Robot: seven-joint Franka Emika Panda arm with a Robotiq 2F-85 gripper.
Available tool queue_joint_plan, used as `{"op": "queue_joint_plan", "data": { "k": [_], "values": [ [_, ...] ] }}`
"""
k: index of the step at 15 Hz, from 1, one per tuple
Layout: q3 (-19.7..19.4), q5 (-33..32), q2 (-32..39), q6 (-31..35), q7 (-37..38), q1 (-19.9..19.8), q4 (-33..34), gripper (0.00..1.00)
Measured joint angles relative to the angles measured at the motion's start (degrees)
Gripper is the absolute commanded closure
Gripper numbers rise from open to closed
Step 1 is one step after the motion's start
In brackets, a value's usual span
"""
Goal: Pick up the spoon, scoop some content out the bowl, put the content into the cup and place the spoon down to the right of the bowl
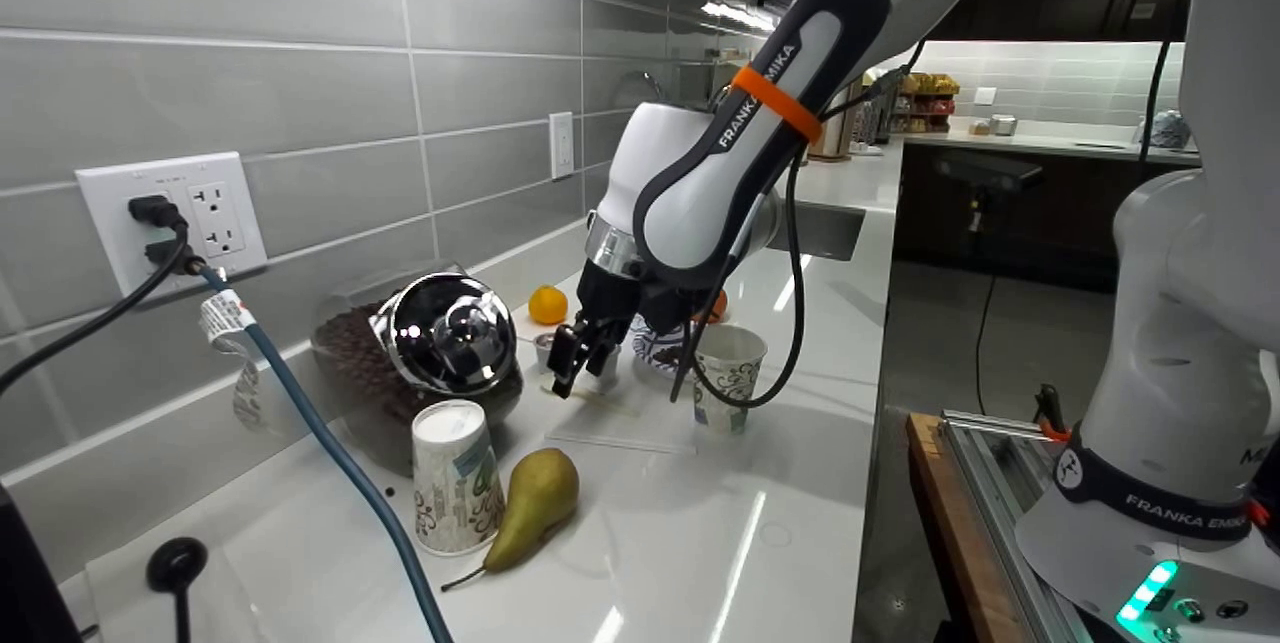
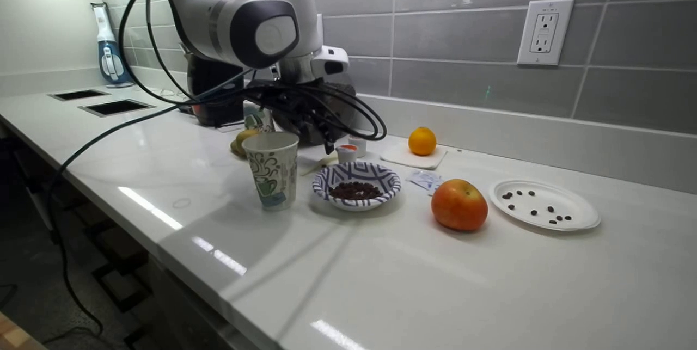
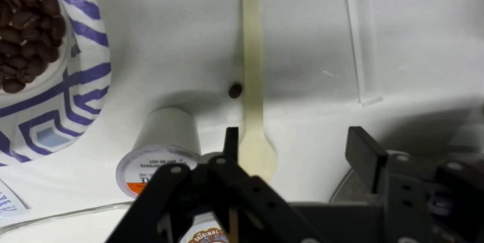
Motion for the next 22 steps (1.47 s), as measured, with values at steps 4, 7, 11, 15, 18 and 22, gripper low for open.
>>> {"op": "queue_joint_plan", "data": {
  "k": [4, 7, 11, 15, 18, 22],
  "values": [
    [-1.37, -1.51, 0.81, 3.07, 1.81, 1.21, -0.48, 0.4],
    [-3.6, -3.45, 1.88, 5.28, 3.7, 2.98, -1.0, 0.4],
    [-6.69, -4.34, 3.07, 8.6, 5.2, 6.45, -1.03, 0.54],
    [-9.07, -4.33, 4.27, 9.89, 5.76, 9.47, -1.01, 0.69],
    [-9.94, -4.31, 4.66, 9.91, 6.24, 10.61, -1.0, 0.67],
    [-10.76, -4.29, 4.74, 9.91, 7.14, 11.43, -1.0, 0.67]
  ]
}}
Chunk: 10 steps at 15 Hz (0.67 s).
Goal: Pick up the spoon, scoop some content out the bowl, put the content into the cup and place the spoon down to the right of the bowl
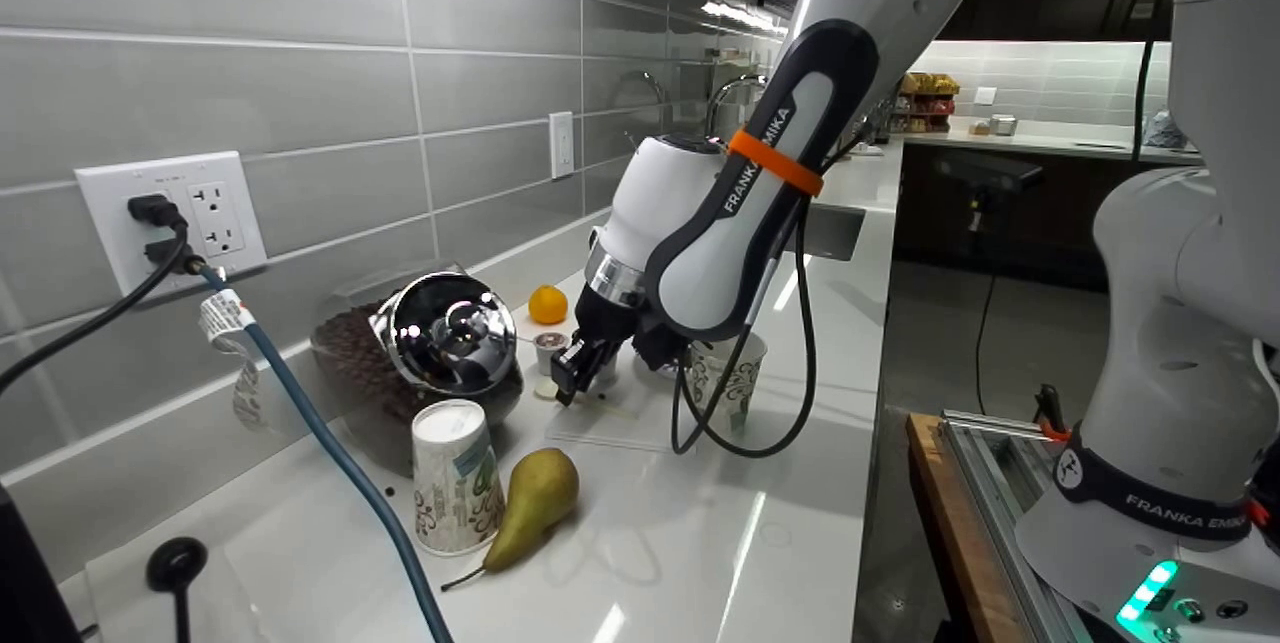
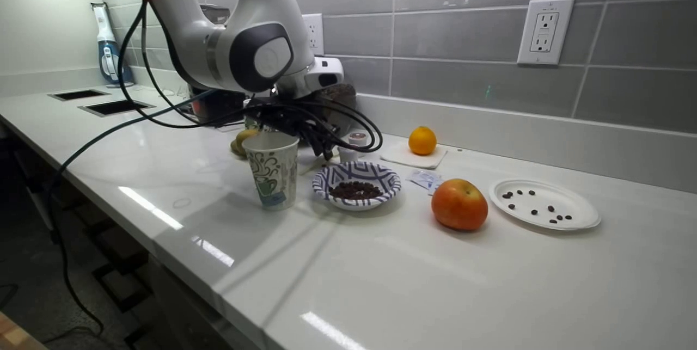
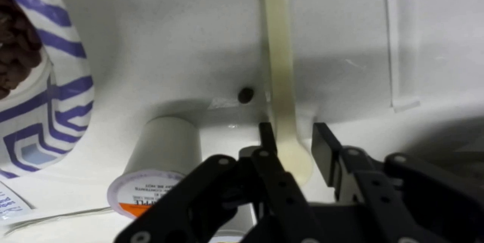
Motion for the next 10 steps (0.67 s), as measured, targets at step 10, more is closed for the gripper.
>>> {"op": "queue_joint_plan", "data": {
  "k": [10],
  "values": [
    [-0.95, 0.0, 0.27, -0.03, 0.49, 1.13, 0.09, 0.96]
  ]
}}
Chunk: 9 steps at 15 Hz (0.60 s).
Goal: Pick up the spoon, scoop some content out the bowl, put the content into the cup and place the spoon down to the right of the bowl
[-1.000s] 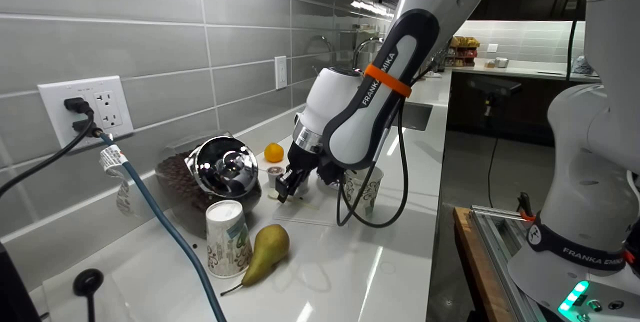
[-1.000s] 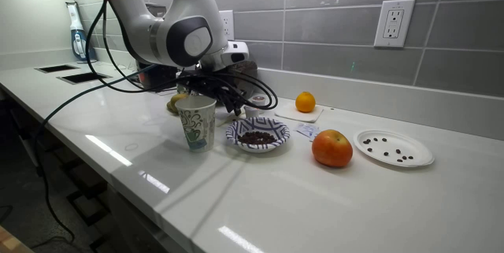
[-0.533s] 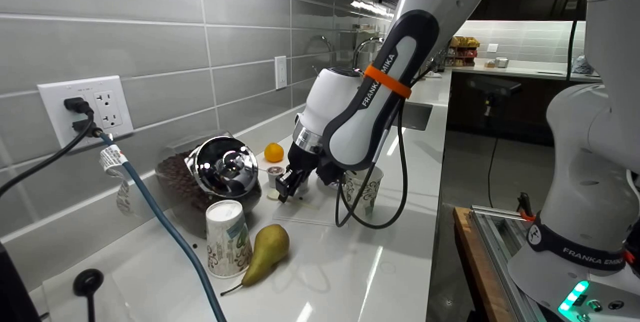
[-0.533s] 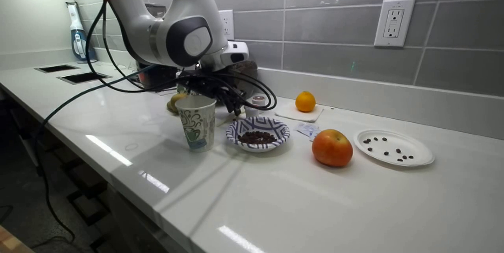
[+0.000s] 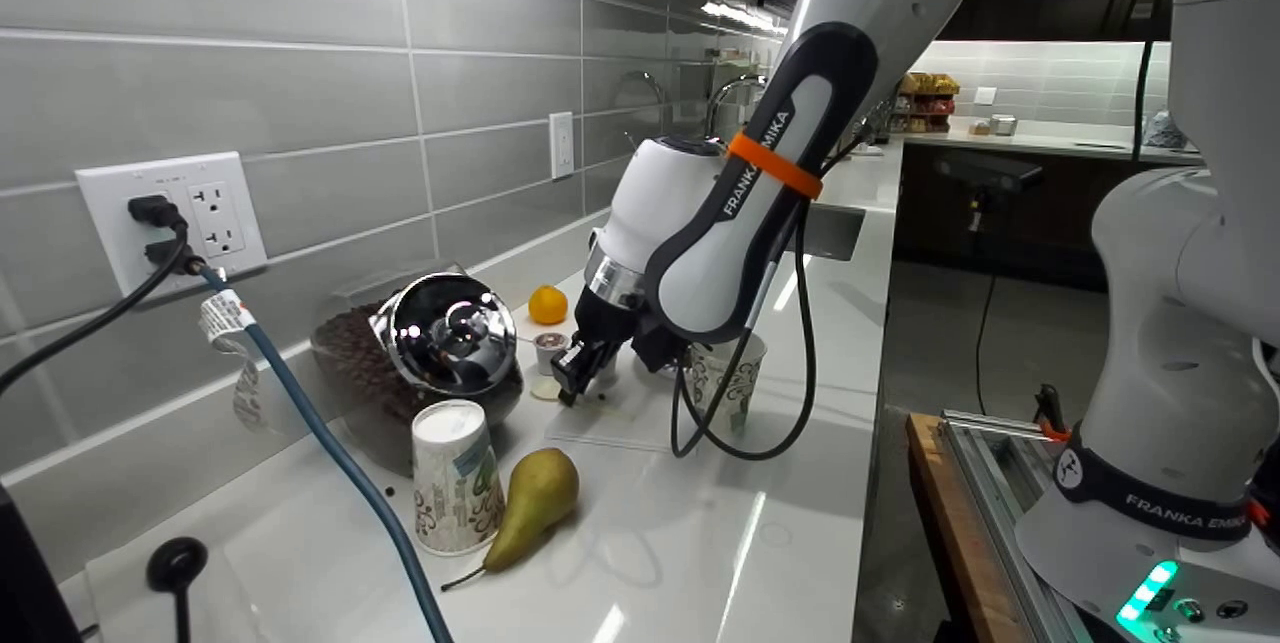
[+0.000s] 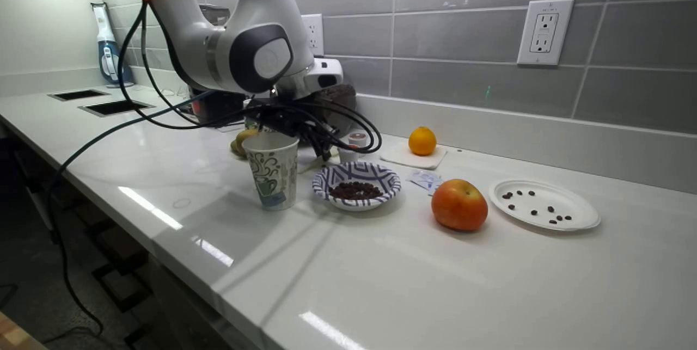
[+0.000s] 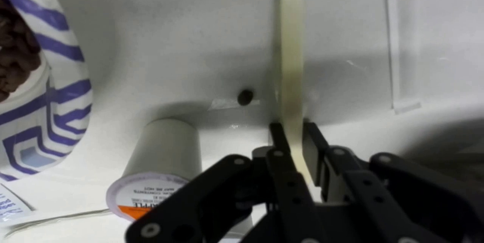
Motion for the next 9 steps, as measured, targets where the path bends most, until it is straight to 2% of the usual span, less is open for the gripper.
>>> {"op": "queue_joint_plan", "data": {
  "k": [9],
  "values": [
    [-3.87, 0.0, -1.28, -0.01, -0.04, 4.55, -0.86, 0.96]
  ]
}}
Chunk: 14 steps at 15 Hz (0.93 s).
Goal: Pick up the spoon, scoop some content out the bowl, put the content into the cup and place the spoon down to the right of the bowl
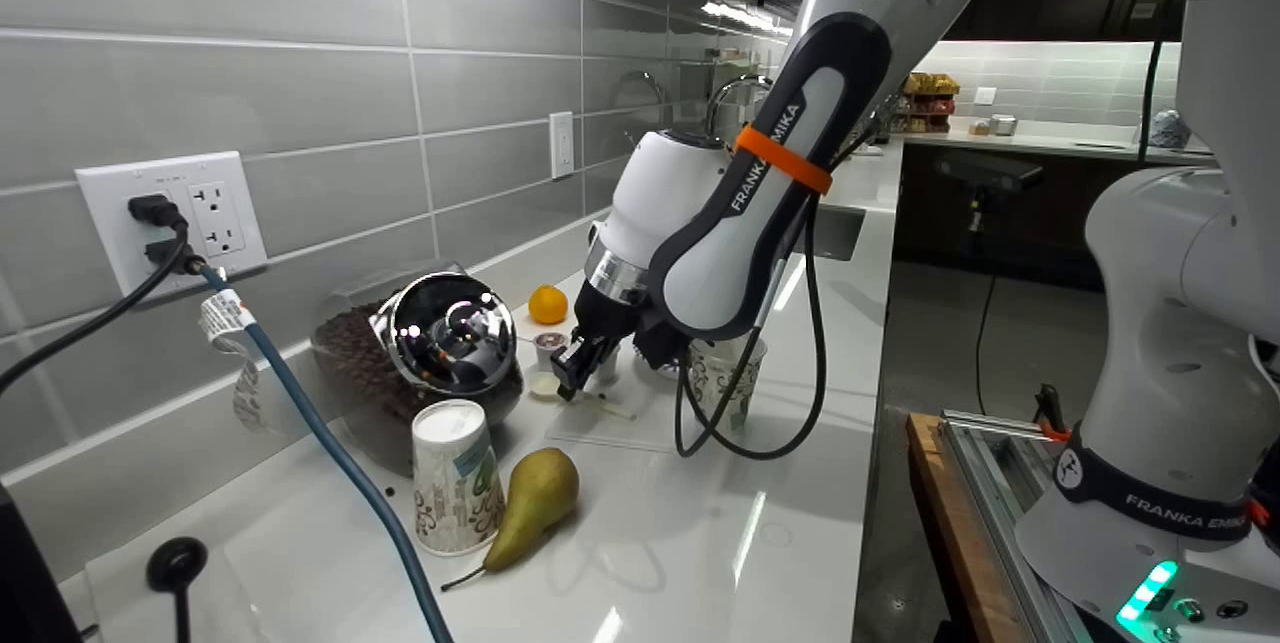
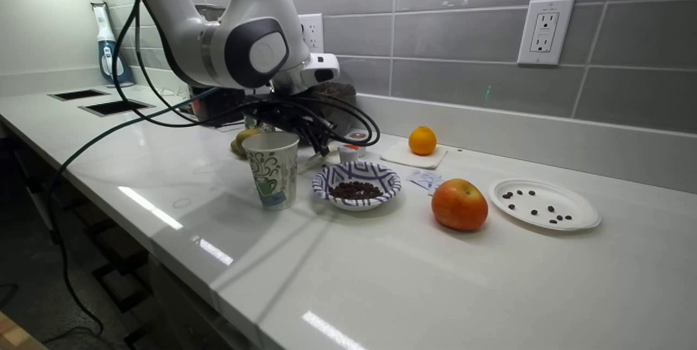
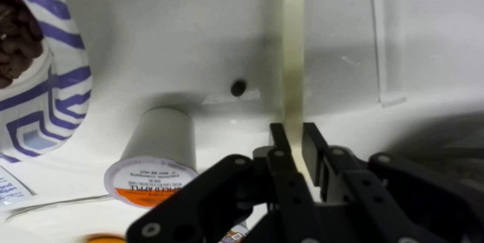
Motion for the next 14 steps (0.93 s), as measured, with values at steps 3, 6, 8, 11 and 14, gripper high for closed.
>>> {"op": "queue_joint_plan", "data": {
  "k": [3, 6, 8, 11, 14],
  "values": [
    [-2.3, 0.0, -1.94, 0.0, 0.0, 2.31, -1.25, 0.96],
    [-6.31, -0.36, -4.03, -0.14, 0.0, 5.64, -2.65, 0.96],
    [-10.52, -1.72, -5.38, -0.4, 0.02, 8.73, -3.55, 0.96],
    [-16.93, -4.82, -7.81, -0.72, 0.05, 13.4, -4.61, 0.96],
    [-21.94, -8.82, -10.39, -0.88, 0.05, 17.57, -4.9, 0.96]
  ]
}}
